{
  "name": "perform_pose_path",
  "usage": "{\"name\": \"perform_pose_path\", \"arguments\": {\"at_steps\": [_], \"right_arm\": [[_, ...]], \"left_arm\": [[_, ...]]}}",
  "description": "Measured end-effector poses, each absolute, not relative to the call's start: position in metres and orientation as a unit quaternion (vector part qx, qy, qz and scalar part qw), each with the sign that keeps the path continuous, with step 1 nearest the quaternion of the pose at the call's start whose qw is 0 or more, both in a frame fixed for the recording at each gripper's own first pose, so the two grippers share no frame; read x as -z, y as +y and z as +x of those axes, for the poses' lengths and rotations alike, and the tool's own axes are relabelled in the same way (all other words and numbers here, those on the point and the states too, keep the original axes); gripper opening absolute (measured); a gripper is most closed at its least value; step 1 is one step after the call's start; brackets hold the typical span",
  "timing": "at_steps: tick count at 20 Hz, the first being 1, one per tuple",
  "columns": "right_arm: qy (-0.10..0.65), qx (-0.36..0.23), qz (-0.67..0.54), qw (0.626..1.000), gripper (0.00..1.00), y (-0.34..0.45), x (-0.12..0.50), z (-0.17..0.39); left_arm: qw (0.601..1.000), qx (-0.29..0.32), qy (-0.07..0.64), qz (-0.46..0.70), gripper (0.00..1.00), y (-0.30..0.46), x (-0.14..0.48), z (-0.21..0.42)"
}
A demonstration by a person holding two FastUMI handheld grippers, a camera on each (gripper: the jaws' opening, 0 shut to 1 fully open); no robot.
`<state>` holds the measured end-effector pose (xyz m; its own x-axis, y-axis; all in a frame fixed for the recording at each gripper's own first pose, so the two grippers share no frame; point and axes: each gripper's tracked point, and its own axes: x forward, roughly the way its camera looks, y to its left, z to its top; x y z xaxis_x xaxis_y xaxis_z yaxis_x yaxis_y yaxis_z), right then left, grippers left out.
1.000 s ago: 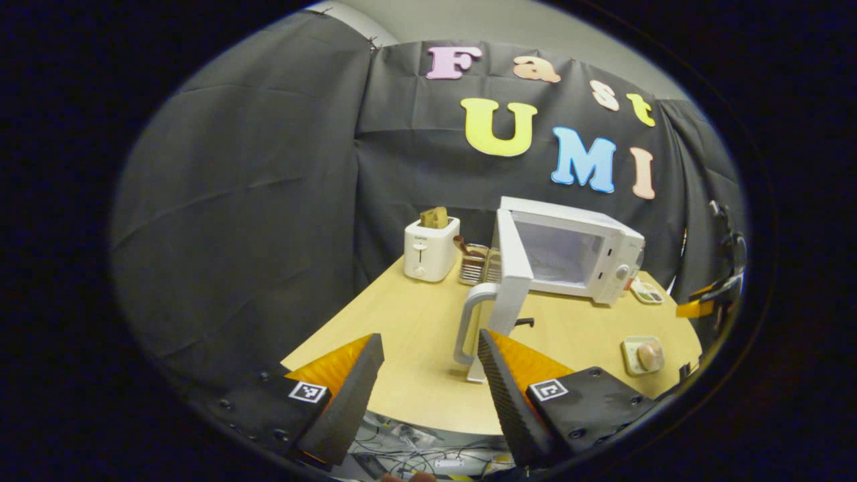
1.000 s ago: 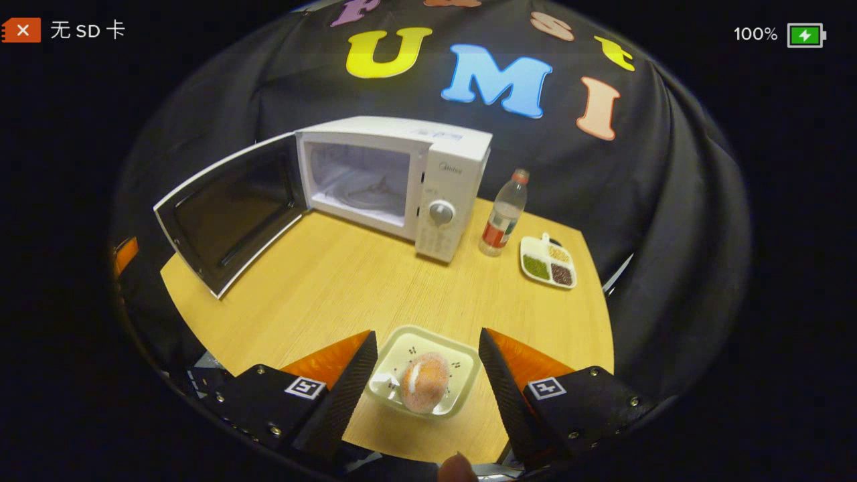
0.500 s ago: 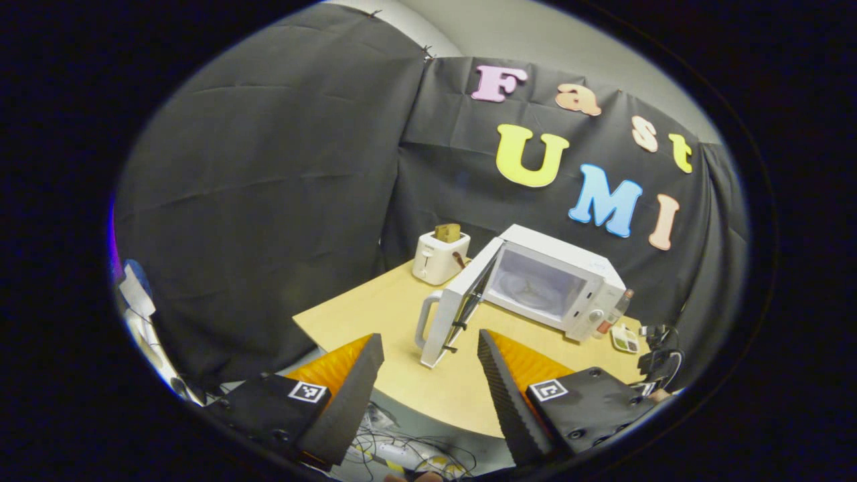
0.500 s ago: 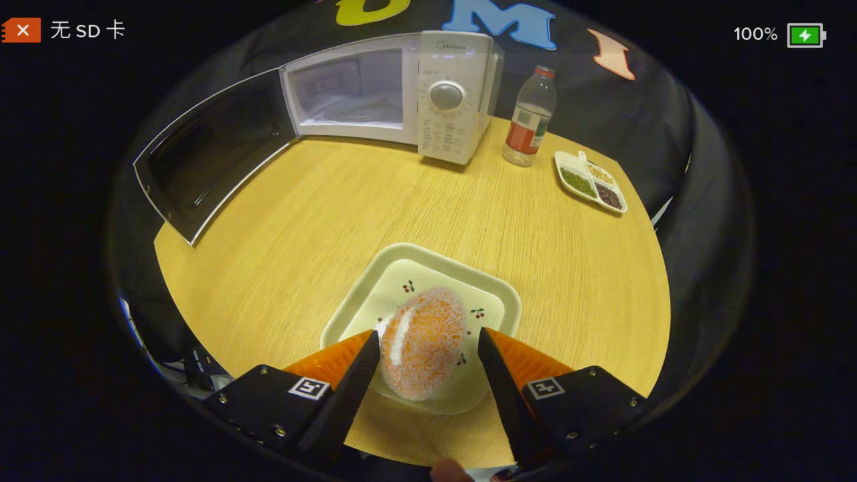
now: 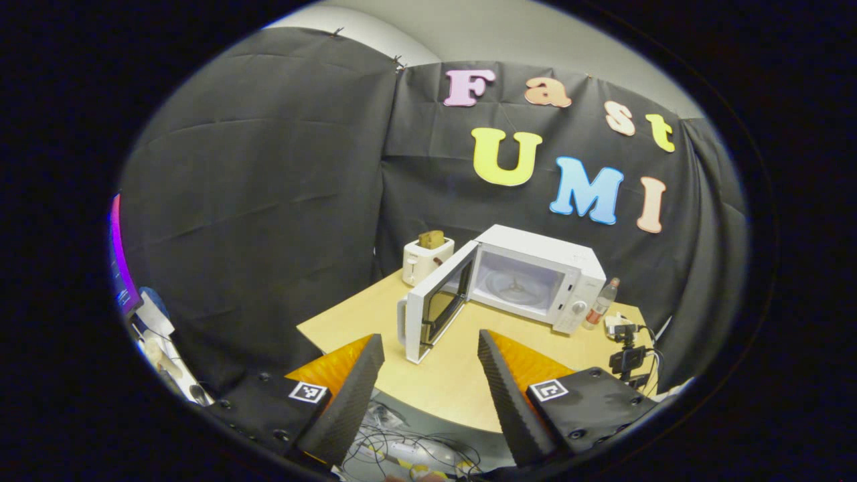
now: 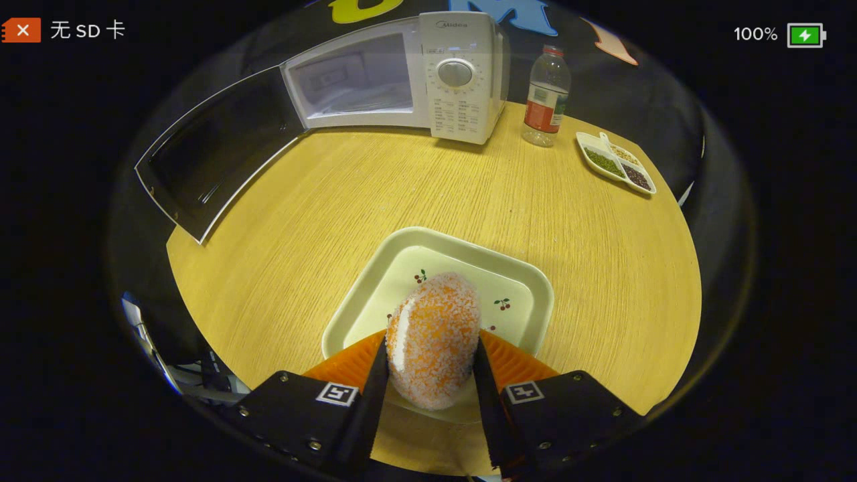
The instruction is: Open the microwave oven with the left hand, put the food in, and close the microwave oven.
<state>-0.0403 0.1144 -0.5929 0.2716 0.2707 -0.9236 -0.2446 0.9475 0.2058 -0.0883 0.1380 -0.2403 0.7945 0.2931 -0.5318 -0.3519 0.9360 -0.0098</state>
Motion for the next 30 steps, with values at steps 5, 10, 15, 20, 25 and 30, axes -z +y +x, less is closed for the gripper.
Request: {"name": "perform_pose_path", "arguments": {"at_steps": [5,10,15,20,25,30], "right_arm": [[0.584,-0.154,0.049,0.796,0.65,0.118,0.583,-0.038],[0.563,-0.117,0.114,0.81,0.65,0.141,0.533,-0.02],[0.508,-0.086,0.174,0.839,0.65,0.196,0.469,0.01],[0.47,-0.077,0.225,0.85,0.65,0.249,0.427,0.045],[0.448,-0.078,0.252,0.854,0.64,0.301,0.426,0.09],[0.435,-0.065,0.263,0.858,0.62,0.336,0.457,0.139]], "left_arm": [[0.954,-0.151,0.252,-0.059,0.94,0.148,0.231,-0.086],[0.965,-0.115,0.224,-0.077,0.94,0.19,0.223,-0.079],[0.979,-0.046,0.185,-0.076,0.94,0.232,0.209,-0.056],[0.983,-0.006,0.168,-0.072,0.94,0.257,0.197,-0.044],[0.983,-0.017,0.145,-0.11,0.93,0.271,0.187,-0.047],[0.983,-0.033,0.161,-0.084,0.92,0.281,0.197,-0.037]]}}
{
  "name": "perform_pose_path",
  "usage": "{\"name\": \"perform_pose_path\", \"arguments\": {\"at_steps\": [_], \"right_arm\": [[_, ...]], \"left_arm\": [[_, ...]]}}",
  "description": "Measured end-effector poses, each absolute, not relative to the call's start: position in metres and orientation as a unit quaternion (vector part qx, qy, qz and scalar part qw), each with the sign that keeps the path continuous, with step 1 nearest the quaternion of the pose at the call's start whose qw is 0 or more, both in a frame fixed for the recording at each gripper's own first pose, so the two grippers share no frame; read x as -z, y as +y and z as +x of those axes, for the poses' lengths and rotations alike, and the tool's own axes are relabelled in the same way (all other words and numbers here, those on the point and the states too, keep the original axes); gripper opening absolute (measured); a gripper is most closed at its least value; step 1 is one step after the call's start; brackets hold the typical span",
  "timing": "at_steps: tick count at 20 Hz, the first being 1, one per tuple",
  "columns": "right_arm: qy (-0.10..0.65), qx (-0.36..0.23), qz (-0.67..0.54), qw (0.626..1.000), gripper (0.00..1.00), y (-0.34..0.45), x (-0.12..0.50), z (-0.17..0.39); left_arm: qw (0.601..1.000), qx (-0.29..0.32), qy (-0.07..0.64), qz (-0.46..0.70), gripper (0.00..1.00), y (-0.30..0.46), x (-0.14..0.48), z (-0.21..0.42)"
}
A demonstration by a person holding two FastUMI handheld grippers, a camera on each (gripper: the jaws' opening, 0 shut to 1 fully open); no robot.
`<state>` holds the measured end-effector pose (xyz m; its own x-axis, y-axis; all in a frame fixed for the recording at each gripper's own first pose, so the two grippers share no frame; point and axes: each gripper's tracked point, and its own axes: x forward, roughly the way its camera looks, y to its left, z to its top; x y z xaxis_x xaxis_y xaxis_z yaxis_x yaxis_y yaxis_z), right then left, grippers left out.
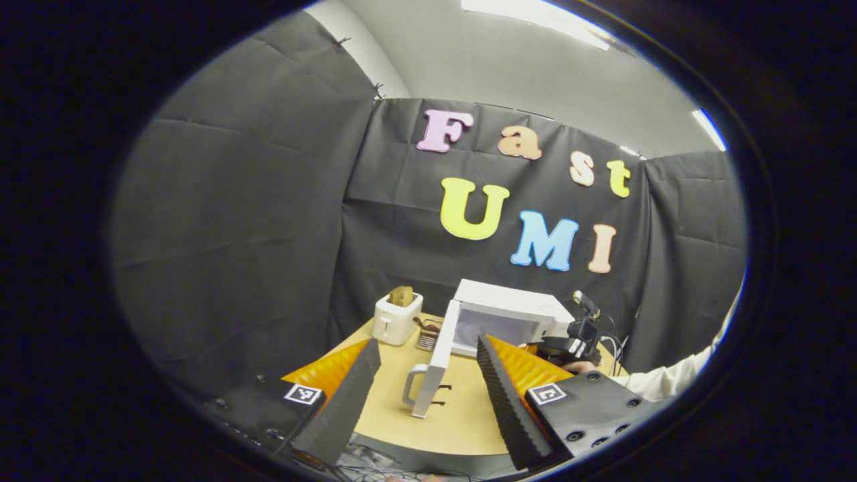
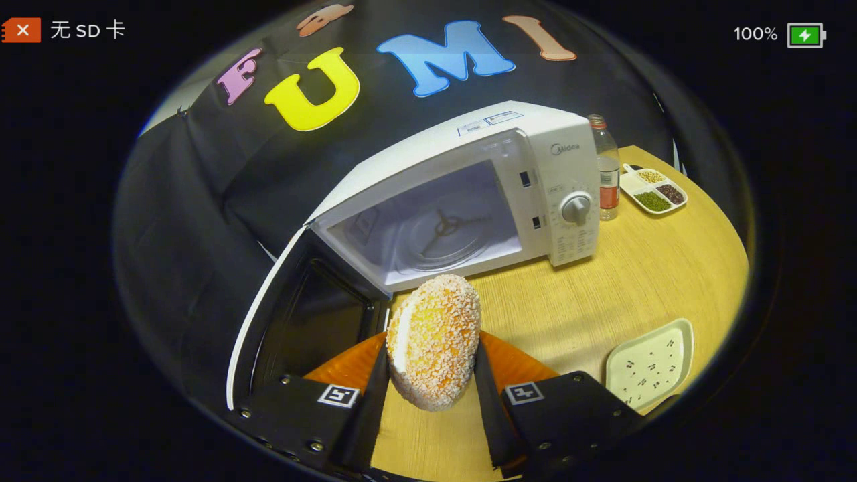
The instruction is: Open the microwave oven with the left hand, put the food in, and close the microwave oven.
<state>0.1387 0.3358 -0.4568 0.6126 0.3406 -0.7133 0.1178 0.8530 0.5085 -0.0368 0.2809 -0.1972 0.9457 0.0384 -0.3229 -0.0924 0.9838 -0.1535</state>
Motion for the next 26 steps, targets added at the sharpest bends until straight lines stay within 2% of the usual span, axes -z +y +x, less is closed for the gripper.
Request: {"name": "perform_pose_path", "arguments": {"at_steps": [2,3,4,6,7,8,9,10,11,13,14,15,16,18,21,24,26], "right_arm": [[0.429,-0.062,0.271,0.86,0.64,0.343,0.469,0.161],[0.425,-0.055,0.28,0.859,0.62,0.345,0.474,0.171],[0.422,-0.05,0.29,0.857,0.65,0.35,0.478,0.181],[0.415,-0.044,0.307,0.855,0.64,0.359,0.493,0.202],[0.412,-0.04,0.313,0.855,0.64,0.363,0.5,0.212],[0.406,-0.034,0.318,0.856,0.62,0.366,0.509,0.221],[0.395,-0.026,0.323,0.86,0.64,0.369,0.514,0.233],[0.388,-0.017,0.327,0.861,0.65,0.371,0.521,0.24],[0.385,-0.011,0.33,0.862,0.64,0.374,0.529,0.248],[0.376,-0.006,0.344,0.861,0.64,0.379,0.541,0.263],[0.368,-0.001,0.351,0.861,0.64,0.38,0.545,0.27],[0.361,0.008,0.357,0.862,0.64,0.377,0.549,0.279],[0.353,0.014,0.364,0.862,0.64,0.376,0.552,0.287],[0.338,0.025,0.378,0.862,0.67,0.373,0.558,0.303],[0.305,0.038,0.387,0.87,0.67,0.369,0.561,0.324],[0.272,0.068,0.38,0.881,0.66,0.359,0.567,0.345],[0.27,0.098,0.358,0.888,0.66,0.349,0.584,0.348]], "left_arm": [[0.979,-0.048,0.173,-0.093,0.92,0.279,0.202,-0.036],[0.978,-0.057,0.177,-0.096,0.92,0.281,0.204,-0.034],[0.976,-0.068,0.184,-0.098,0.92,0.284,0.206,-0.032],[0.971,-0.095,0.195,-0.102,1.0,0.291,0.212,-0.029],[0.968,-0.109,0.201,-0.106,0.92,0.294,0.213,-0.028],[0.965,-0.12,0.207,-0.109,1.0,0.294,0.215,-0.028],[0.963,-0.13,0.211,-0.109,0.92,0.294,0.217,-0.029],[0.96,-0.139,0.219,-0.104,0.96,0.295,0.22,-0.029],[0.958,-0.147,0.227,-0.097,0.92,0.296,0.223,-0.03],[0.954,-0.158,0.241,-0.083,0.92,0.295,0.229,-0.028],[0.952,-0.162,0.248,-0.078,0.96,0.294,0.229,-0.026],[0.95,-0.165,0.254,-0.074,0.92,0.292,0.231,-0.026],[0.948,-0.169,0.259,-0.071,0.96,0.292,0.232,-0.025],[0.945,-0.177,0.267,-0.069,0.92,0.291,0.235,-0.023],[0.939,-0.186,0.282,-0.067,0.92,0.286,0.243,-0.027],[0.935,-0.195,0.291,-0.064,1.0,0.284,0.245,-0.027],[0.933,-0.198,0.294,-0.057,0.96,0.283,0.244,-0.028]]}}
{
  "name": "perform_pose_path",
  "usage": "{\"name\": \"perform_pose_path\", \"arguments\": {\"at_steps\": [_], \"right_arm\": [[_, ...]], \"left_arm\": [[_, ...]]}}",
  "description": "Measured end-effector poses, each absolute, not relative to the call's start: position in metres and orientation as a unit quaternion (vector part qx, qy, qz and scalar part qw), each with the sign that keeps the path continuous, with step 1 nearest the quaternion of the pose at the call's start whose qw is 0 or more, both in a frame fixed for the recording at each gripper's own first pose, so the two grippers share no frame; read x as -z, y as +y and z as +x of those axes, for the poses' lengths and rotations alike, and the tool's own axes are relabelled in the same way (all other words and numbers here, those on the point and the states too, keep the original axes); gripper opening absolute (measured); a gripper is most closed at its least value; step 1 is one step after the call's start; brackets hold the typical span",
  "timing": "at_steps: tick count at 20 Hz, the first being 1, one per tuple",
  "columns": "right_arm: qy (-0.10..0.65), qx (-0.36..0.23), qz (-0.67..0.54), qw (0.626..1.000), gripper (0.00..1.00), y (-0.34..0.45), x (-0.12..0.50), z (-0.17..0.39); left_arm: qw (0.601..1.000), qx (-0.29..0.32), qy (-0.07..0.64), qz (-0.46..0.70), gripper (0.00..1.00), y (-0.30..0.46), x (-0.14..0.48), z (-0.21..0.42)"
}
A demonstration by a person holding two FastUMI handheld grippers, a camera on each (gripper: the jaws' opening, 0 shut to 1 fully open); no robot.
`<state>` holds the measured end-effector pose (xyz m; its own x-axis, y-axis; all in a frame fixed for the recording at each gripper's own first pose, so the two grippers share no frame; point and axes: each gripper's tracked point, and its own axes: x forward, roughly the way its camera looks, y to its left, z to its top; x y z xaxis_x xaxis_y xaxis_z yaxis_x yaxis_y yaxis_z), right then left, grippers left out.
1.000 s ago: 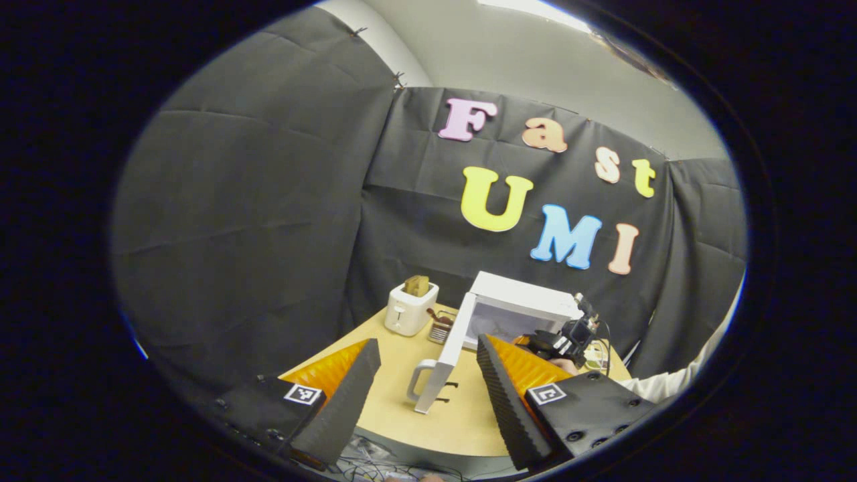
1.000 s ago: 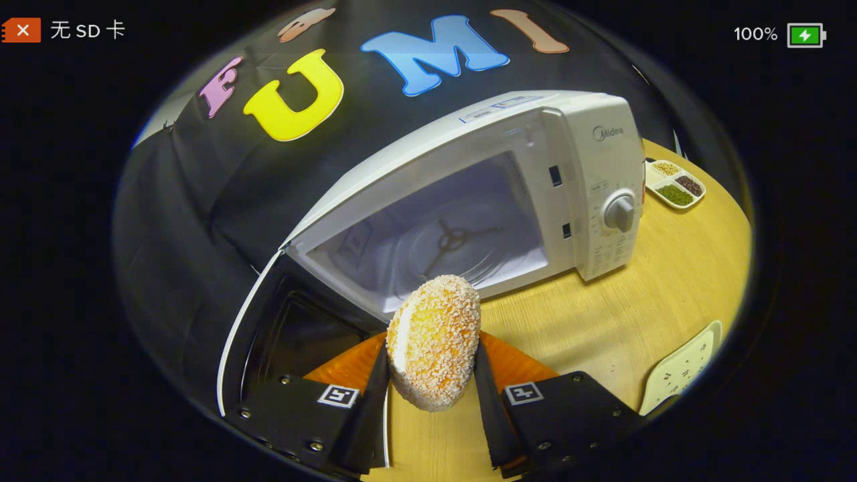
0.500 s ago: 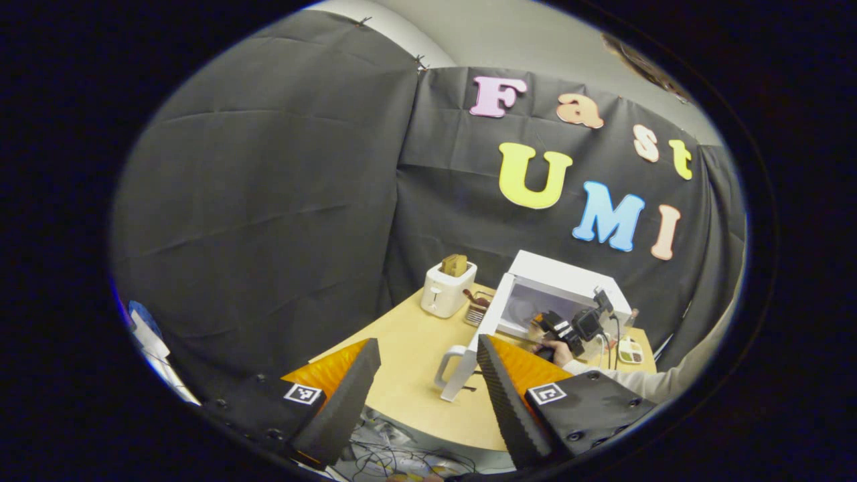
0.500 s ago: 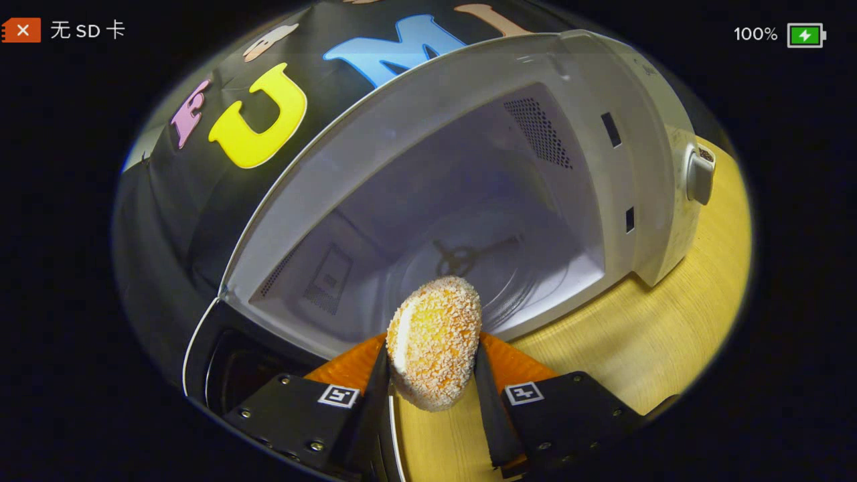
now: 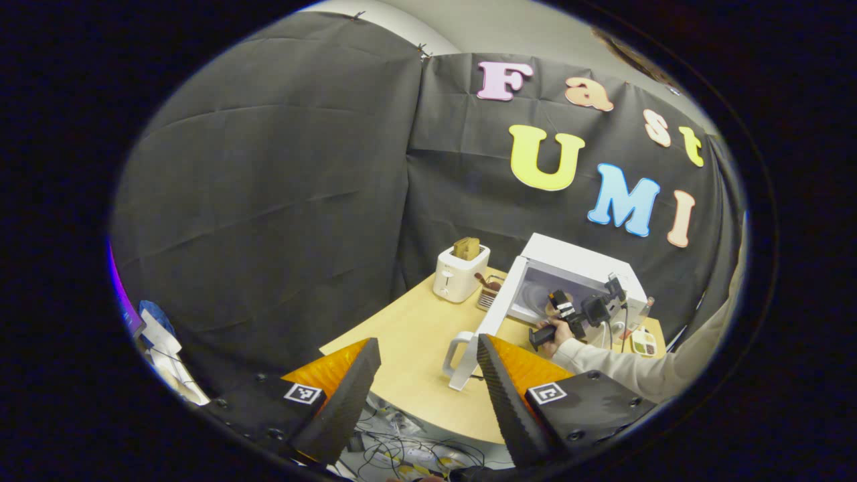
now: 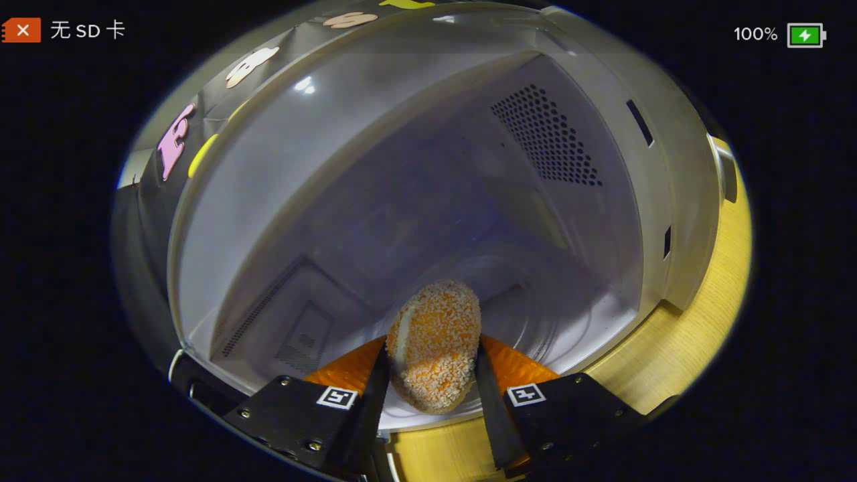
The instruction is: Open the microwave oven with the left hand, put the food in, and close the microwave oven.
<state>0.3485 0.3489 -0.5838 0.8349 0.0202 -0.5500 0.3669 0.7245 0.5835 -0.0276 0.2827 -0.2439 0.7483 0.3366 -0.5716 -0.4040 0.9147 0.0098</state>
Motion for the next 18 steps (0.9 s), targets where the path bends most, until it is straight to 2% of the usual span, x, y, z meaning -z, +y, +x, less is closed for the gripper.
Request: {"name": "perform_pose_path", "arguments": {"at_steps": [1,2,4,5,6,7,9,10,12,14,15,16,18], "right_arm": [[0.27,0.104,0.351,0.89,0.66,0.345,0.589,0.348],[0.265,0.101,0.353,0.891,0.66,0.347,0.587,0.349],[0.256,0.099,0.359,0.892,0.72,0.349,0.585,0.354],[0.255,0.099,0.358,0.893,0.76,0.347,0.586,0.354],[0.255,0.095,0.358,0.893,0.76,0.349,0.586,0.353],[0.258,0.089,0.357,0.893,0.76,0.35,0.586,0.352],[0.264,0.086,0.359,0.891,0.78,0.351,0.585,0.348],[0.269,0.086,0.361,0.889,0.78,0.353,0.584,0.347],[0.277,0.091,0.369,0.882,0.78,0.354,0.584,0.346],[0.278,0.091,0.384,0.876,0.84,0.358,0.579,0.347],[0.28,0.089,0.387,0.874,0.93,0.358,0.577,0.346],[0.283,0.085,0.387,0.874,0.95,0.36,0.577,0.344],[0.29,0.072,0.377,0.877,0.96,0.361,0.576,0.339]], "left_arm": [[0.933,-0.2,0.295,-0.054,0.92,0.282,0.242,-0.029],[0.931,-0.203,0.298,-0.052,0.96,0.282,0.243,-0.031],[0.93,-0.208,0.299,-0.051,0.92,0.281,0.245,-0.034],[0.929,-0.21,0.299,-0.052,0.96,0.28,0.244,-0.037],[0.929,-0.213,0.298,-0.054,0.99,0.281,0.244,-0.039],[0.929,-0.215,0.295,-0.056,0.92,0.281,0.245,-0.04],[0.929,-0.218,0.293,-0.061,0.96,0.279,0.243,-0.043],[0.929,-0.218,0.292,-0.062,0.92,0.279,0.243,-0.043],[0.93,-0.219,0.287,-0.062,0.92,0.277,0.244,-0.045],[0.931,-0.218,0.286,-0.06,0.92,0.275,0.241,-0.048],[0.931,-0.219,0.285,-0.058,0.92,0.276,0.24,-0.049],[0.932,-0.219,0.284,-0.056,0.92,0.276,0.238,-0.051],[0.932,-0.221,0.284,-0.055,0.99,0.276,0.238,-0.056]]}}
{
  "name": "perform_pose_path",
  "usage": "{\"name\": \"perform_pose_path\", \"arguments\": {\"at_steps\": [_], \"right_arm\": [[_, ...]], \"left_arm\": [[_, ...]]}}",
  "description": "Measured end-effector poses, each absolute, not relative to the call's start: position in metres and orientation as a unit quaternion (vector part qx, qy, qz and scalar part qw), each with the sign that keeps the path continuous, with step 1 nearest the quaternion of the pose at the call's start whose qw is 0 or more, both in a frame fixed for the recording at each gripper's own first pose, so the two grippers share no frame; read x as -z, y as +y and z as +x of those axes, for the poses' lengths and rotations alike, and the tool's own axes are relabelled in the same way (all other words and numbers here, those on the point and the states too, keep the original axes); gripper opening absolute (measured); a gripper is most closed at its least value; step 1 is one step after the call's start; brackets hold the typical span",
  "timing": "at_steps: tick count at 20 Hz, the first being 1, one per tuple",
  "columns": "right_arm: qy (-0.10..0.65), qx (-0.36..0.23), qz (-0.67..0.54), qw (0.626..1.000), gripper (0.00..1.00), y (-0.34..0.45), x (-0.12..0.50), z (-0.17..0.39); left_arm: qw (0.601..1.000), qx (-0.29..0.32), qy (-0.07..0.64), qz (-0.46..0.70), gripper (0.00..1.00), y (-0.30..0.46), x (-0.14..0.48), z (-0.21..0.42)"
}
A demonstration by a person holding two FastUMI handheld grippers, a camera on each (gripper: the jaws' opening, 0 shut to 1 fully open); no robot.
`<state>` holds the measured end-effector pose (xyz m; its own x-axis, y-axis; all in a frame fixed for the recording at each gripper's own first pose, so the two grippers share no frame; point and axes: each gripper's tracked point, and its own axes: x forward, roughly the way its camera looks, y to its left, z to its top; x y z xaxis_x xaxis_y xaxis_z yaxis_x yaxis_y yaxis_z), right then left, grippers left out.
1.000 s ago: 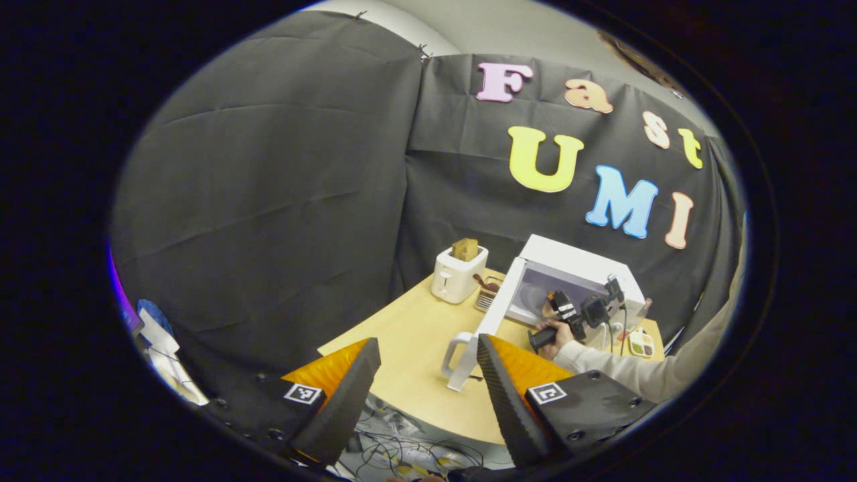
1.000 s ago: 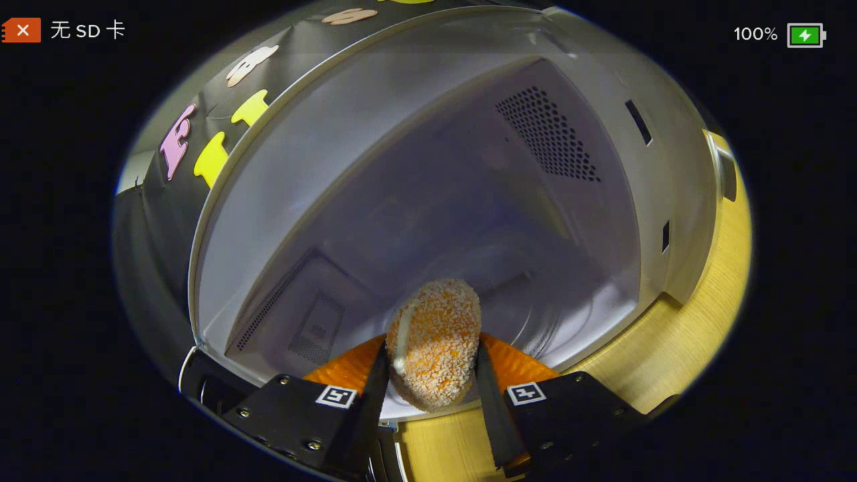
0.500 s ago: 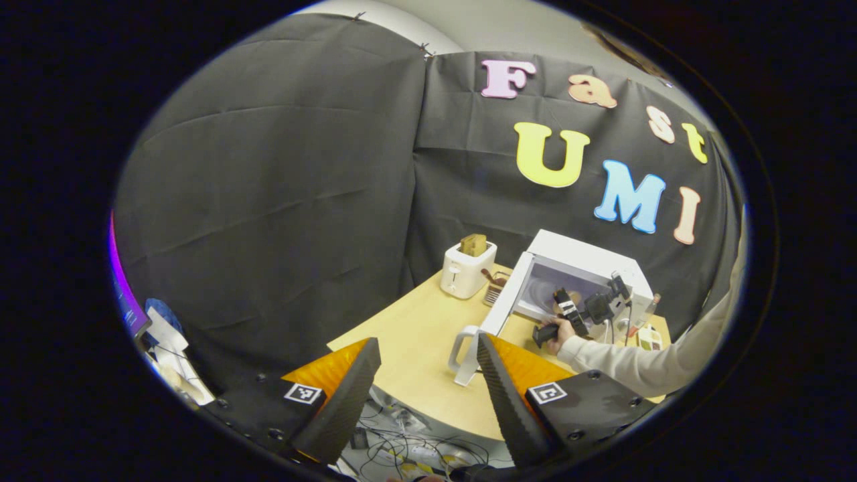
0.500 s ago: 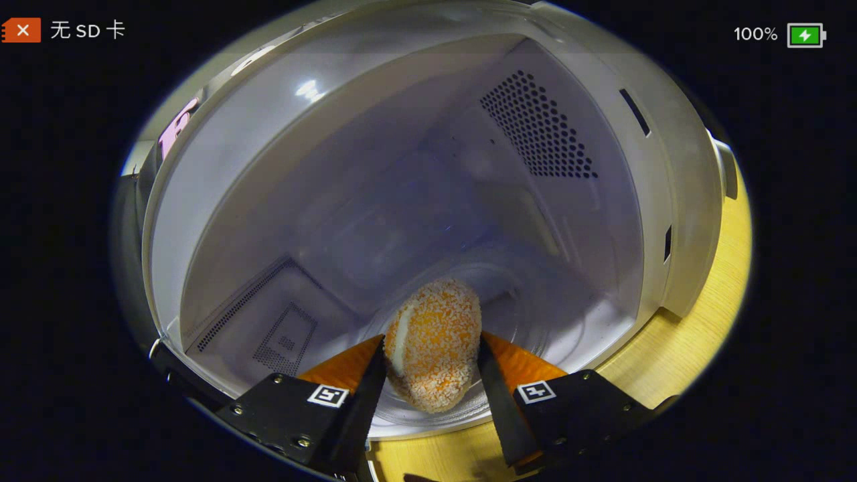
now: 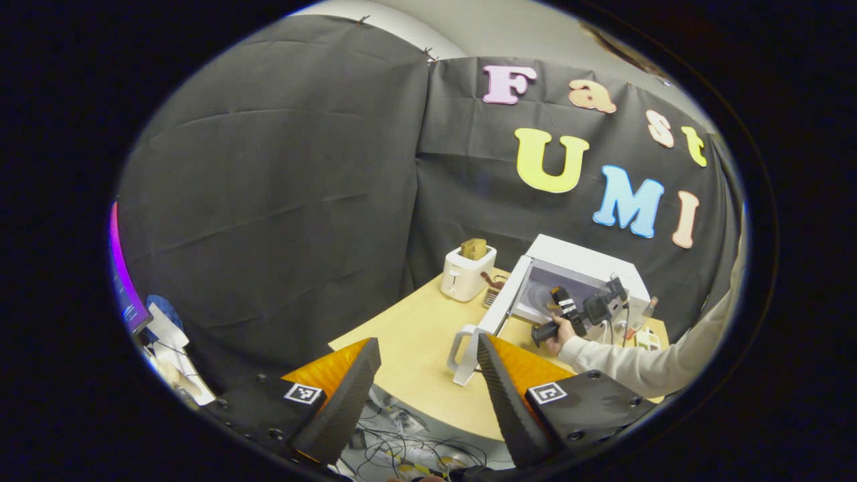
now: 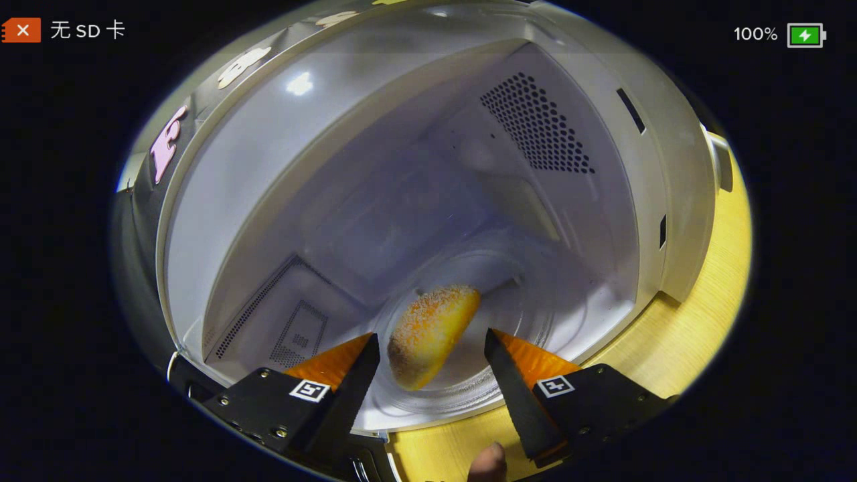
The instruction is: Open the microwave oven with the left hand, put the food in, and close the microwave oven.
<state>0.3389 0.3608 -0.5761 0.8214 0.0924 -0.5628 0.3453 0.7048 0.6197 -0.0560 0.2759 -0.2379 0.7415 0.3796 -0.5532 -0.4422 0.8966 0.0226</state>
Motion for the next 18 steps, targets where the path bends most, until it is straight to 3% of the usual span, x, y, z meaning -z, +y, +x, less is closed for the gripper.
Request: {"name": "perform_pose_path", "arguments": {"at_steps": [4,9,10,11,14,18], "right_arm": [[0.301,0.04,0.345,0.888,0.98,0.354,0.561,0.325],[0.331,-0.013,0.325,0.886,0.98,0.347,0.531,0.289],[0.335,-0.026,0.312,0.888,0.98,0.344,0.52,0.277],[0.336,-0.04,0.297,0.893,0.98,0.338,0.509,0.266],[0.337,-0.086,0.258,0.901,0.98,0.327,0.477,0.225],[0.335,-0.095,0.224,0.91,0.98,0.301,0.438,0.162]], "left_arm": [[0.934,-0.225,0.268,-0.072,0.93,0.281,0.233,-0.06],[0.945,-0.21,0.242,-0.063,0.92,0.296,0.241,-0.051],[0.945,-0.207,0.247,-0.052,0.96,0.304,0.251,-0.05],[0.945,-0.201,0.253,-0.046,0.92,0.31,0.263,-0.046],[0.95,-0.162,0.265,-0.041,0.96,0.319,0.296,-0.029],[0.952,-0.106,0.283,-0.051,0.96,0.34,0.337,-0.001]]}}
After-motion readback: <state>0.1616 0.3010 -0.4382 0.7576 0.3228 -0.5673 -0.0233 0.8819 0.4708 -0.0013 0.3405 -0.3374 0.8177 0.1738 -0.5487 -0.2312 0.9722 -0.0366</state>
